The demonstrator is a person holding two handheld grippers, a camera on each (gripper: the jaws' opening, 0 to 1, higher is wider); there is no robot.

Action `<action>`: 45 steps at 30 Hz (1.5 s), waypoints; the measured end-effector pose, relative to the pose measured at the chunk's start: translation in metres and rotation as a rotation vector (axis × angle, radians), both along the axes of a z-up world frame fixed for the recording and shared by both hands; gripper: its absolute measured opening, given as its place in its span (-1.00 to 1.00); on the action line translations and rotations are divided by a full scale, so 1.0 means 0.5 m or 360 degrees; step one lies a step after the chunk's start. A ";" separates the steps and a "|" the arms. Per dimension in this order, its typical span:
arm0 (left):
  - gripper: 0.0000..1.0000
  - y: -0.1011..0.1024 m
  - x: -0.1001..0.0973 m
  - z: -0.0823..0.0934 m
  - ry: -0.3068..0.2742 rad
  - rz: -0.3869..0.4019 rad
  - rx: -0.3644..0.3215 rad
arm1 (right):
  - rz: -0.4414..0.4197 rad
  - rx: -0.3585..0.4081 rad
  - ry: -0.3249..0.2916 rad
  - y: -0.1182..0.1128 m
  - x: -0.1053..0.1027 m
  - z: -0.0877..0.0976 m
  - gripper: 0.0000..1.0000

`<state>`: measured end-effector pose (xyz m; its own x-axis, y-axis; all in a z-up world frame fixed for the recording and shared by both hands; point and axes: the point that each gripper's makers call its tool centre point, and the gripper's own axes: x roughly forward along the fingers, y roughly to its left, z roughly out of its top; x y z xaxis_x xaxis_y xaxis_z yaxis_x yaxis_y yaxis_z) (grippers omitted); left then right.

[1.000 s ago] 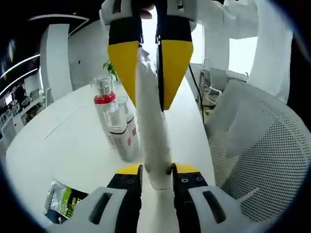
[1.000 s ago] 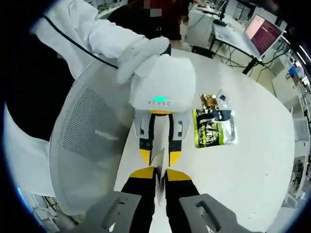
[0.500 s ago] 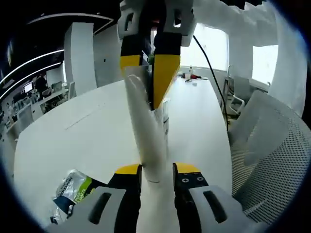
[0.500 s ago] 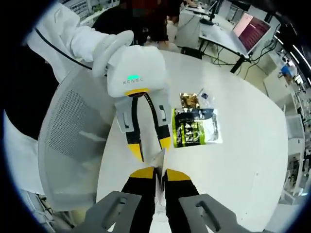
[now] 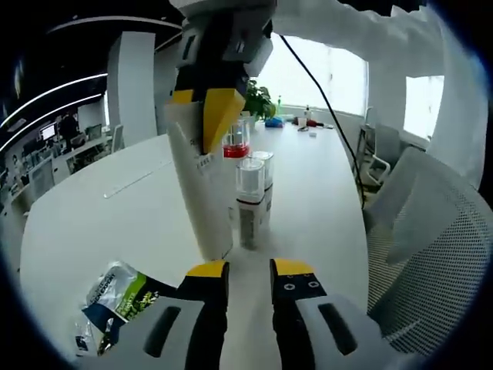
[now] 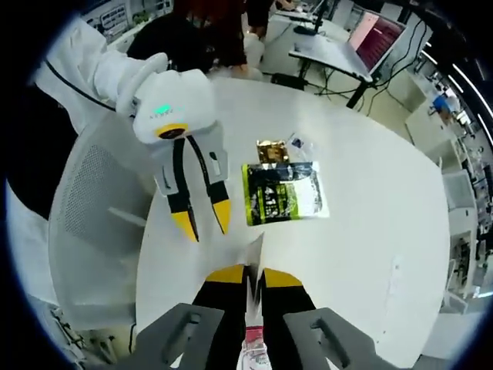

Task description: Arrange the skincare products in the storage area until every visible bottle or jar stands upright without overlapping.

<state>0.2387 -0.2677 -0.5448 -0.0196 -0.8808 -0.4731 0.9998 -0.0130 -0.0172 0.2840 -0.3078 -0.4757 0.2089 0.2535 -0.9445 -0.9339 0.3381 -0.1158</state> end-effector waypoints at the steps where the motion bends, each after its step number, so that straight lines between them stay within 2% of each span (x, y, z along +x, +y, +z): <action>1: -0.69 0.001 0.000 0.000 0.0004 0.0003 0.0000 | -0.0007 -0.0001 -0.0002 -0.004 0.002 0.000 -1.00; 9: -0.70 -0.002 -0.007 0.001 0.0024 0.0000 -0.0003 | -0.0007 -0.0031 0.0001 -0.030 0.008 0.001 -1.00; 24: -0.70 -0.003 -0.017 0.005 0.0032 -0.0007 0.0003 | -0.0036 -0.0082 0.0045 -0.060 -0.007 0.001 -1.00; 33: -0.71 -0.001 -0.016 0.001 0.0034 -0.0024 0.0013 | -0.0056 -0.0083 0.0054 -0.069 -0.011 0.002 -1.00; 45: -0.71 0.001 -0.017 -0.003 0.0030 -0.0032 0.0026 | 0.0005 -0.0101 0.0053 -0.070 -0.016 -0.006 -1.00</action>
<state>0.2305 -0.2672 -0.5465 -0.0461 -0.8724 -0.4866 0.9988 -0.0327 -0.0361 0.2762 -0.3428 -0.4787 0.1764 0.1934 -0.9651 -0.9387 0.3280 -0.1058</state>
